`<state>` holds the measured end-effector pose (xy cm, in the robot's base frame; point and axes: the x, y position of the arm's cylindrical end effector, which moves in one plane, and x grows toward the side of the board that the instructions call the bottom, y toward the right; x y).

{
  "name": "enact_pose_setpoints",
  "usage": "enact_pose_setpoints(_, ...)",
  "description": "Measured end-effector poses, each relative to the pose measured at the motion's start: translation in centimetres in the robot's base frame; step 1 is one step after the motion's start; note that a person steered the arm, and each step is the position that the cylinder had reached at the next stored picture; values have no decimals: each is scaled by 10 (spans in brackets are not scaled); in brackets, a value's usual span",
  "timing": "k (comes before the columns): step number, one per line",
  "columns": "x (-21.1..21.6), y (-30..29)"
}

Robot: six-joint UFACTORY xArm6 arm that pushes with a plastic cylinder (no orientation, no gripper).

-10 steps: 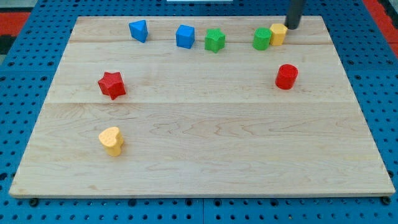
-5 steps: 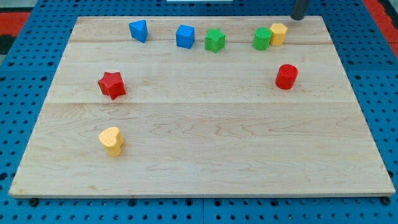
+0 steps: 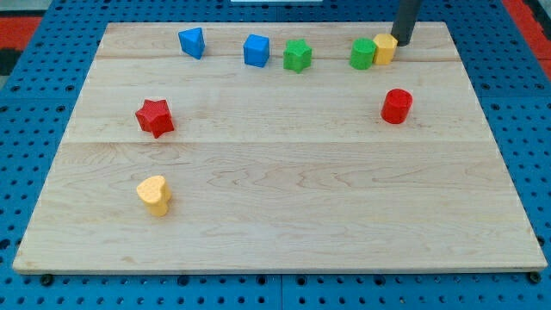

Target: Push the yellow hexagon towards the center

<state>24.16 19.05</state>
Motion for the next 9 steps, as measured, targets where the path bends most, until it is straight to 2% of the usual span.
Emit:
enact_pose_setpoints(1, -35, 4)
enact_pose_setpoints(2, -30, -13)
enact_pose_setpoints(6, 57, -9)
enact_pose_setpoints(7, 56, -25)
enact_pose_setpoints(8, 43, -9)
enact_pose_setpoints(9, 50, -30)
